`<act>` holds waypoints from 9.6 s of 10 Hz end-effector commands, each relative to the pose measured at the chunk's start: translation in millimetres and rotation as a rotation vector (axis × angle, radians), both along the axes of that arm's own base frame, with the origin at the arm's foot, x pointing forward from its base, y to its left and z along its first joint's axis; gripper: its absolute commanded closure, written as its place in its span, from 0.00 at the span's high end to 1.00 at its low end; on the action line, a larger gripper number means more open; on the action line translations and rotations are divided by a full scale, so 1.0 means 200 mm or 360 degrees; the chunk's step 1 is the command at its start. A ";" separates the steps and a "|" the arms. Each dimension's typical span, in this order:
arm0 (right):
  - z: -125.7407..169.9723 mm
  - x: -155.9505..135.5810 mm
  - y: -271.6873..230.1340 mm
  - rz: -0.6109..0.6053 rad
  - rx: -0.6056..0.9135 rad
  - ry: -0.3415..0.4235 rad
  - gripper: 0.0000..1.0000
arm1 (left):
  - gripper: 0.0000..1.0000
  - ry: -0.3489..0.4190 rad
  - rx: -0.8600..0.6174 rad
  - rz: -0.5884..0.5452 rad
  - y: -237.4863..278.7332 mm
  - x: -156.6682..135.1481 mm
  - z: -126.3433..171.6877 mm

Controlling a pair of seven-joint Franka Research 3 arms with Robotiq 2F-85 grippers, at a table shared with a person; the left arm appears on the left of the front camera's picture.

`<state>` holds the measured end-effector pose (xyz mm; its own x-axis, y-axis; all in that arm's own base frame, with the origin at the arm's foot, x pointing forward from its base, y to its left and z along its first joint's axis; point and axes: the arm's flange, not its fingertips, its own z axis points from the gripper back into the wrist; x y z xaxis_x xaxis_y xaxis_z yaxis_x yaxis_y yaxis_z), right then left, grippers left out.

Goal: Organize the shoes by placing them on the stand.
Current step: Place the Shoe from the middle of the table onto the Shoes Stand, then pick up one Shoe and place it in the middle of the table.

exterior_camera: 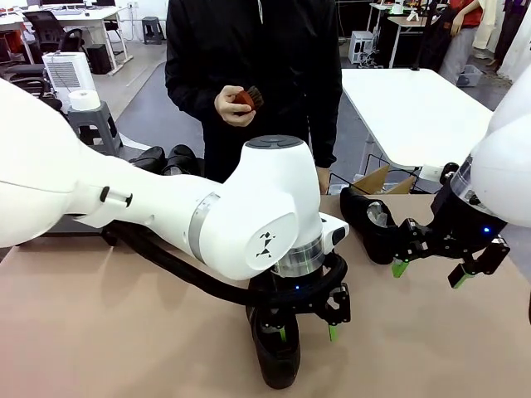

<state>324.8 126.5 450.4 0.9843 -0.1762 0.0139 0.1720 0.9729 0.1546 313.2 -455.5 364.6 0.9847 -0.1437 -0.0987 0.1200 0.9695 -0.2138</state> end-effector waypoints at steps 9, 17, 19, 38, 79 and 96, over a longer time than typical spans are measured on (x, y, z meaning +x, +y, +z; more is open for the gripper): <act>0.01 -0.01 0.01 0.0013 0.0005 -0.0002 1.00 | 0.00 -0.0129 0.0214 0.0110 -0.06 0.04 -0.06; 0.01 -0.01 0.01 0.0013 0.0005 -0.0002 1.00 | 0.00 -0.0130 0.0298 0.0138 0.05 0.02 0.10; 0.01 -0.01 0.01 0.0013 0.0005 -0.0002 1.00 | 0.00 -0.0368 0.0292 0.0125 0.19 -0.08 0.37; 0.01 -0.01 0.01 0.0013 0.0005 -0.0002 1.00 | 0.00 -0.1150 0.0806 0.0326 1.91 0.72 1.00; 0.01 -0.01 0.01 0.0013 0.0005 -0.0002 1.00 | 0.77 -0.0792 0.0733 0.0481 2.48 1.21 0.48; 0.15 0.46 -0.29 0.0228 -0.0238 0.0147 1.00 | 0.77 -0.0792 0.0733 0.0481 2.48 1.21 0.48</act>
